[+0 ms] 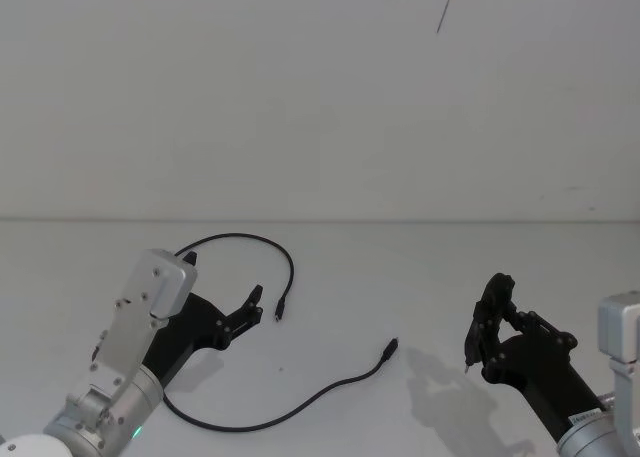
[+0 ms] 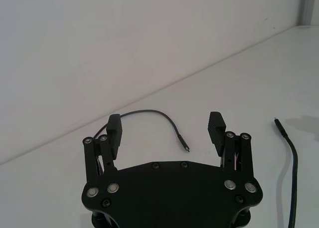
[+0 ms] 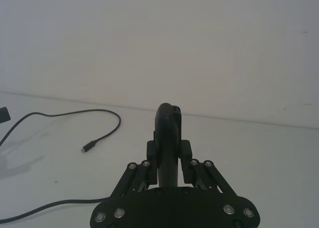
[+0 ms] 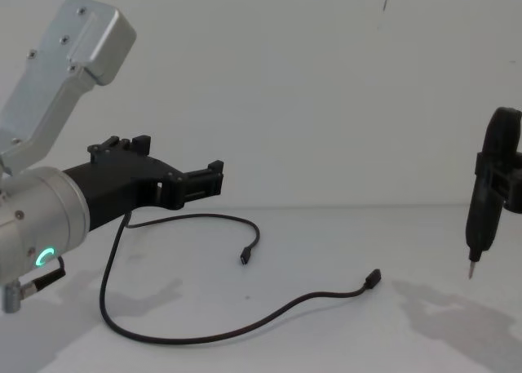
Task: Pick up the data cable with the one hand.
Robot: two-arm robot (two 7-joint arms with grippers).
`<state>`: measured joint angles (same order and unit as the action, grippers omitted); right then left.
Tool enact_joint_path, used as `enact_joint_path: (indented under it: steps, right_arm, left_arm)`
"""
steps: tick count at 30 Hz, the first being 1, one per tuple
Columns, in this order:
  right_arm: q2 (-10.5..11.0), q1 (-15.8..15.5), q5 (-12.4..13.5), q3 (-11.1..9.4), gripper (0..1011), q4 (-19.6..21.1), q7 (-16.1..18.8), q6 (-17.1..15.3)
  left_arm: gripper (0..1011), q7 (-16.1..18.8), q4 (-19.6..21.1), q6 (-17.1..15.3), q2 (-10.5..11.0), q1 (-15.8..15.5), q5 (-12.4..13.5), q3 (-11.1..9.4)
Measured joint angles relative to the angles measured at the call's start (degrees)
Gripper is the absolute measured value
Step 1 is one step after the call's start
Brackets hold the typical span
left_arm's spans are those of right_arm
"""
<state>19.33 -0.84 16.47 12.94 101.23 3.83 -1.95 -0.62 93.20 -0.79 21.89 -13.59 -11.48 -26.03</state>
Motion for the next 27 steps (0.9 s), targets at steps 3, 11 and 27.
enact_joint_path:
  steps: [3, 11, 27]
  right_arm:
    - [0.0, 0.0, 0.0, 0.0, 269, 0.0, 0.0, 0.0]
    - [0.0, 0.0, 0.0, 0.0, 269, 0.0, 0.0, 0.0]
    - [0.0, 0.0, 0.0, 0.0, 269, 0.0, 0.0, 0.0]
  left_arm:
    - [1001, 0.0, 0.0, 0.0, 0.0, 0.0, 0.0, 0.0]
    - [1001, 0.0, 0.0, 0.0, 0.0, 0.0, 0.0, 0.0]
    - [1001, -2.6, -0.6, 0.8, 0.0, -0.8, -0.4, -0.5]
